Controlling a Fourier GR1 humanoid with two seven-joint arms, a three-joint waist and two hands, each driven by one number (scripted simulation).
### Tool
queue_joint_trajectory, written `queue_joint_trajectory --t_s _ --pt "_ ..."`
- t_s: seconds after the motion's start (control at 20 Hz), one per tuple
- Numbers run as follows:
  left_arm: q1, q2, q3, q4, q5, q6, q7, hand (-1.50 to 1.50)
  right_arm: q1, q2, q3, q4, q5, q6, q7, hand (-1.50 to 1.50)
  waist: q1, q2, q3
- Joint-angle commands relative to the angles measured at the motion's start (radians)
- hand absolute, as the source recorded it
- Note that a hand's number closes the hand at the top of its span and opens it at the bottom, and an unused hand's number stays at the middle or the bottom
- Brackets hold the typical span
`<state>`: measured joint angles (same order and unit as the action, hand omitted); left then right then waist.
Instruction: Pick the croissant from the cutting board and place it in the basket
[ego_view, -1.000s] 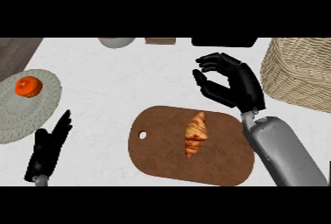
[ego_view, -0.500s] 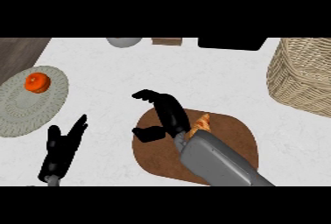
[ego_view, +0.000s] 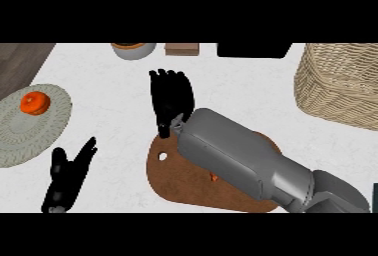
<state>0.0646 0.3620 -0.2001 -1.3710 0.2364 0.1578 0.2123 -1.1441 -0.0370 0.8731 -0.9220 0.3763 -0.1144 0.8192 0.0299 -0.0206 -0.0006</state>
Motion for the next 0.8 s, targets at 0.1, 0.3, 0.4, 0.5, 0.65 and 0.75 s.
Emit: queue_joint_trajectory --t_s 0.1,0.3,0.4,0.5,0.65,0.75 --pt "0.042 -0.012 -0.005 -0.003 0.004 0.002 0.012 0.00 -0.285 -0.011 -0.082 -0.005 -0.103 0.429 0.221 -1.50 -0.017 0.006 -0.002" --pt "0.028 0.019 0.036 0.021 0.031 -0.029 0.016 0.00 -0.374 0.031 -0.182 0.017 -0.256 0.632 0.348 -1.50 -0.030 0.007 -0.002" --pt "0.042 0.010 0.021 -0.009 0.017 -0.016 0.014 0.00 -0.385 0.001 -0.201 0.098 -0.306 0.714 0.338 -1.50 -0.021 0.012 -0.001" --pt "0.060 0.006 0.024 0.029 0.024 -0.037 -0.014 0.00 -0.416 0.016 -0.204 0.125 -0.349 0.777 0.372 -1.50 -0.027 0.011 -0.003" --pt "0.060 -0.003 0.015 -0.006 0.014 -0.016 0.011 0.00 -0.426 0.008 -0.193 0.171 -0.374 0.815 0.381 -1.50 -0.031 0.010 -0.001" --pt "0.070 -0.014 0.010 -0.011 0.011 -0.007 0.013 0.00 -0.488 -0.022 -0.224 0.182 -0.419 0.871 0.390 -1.50 -0.033 0.008 -0.001"
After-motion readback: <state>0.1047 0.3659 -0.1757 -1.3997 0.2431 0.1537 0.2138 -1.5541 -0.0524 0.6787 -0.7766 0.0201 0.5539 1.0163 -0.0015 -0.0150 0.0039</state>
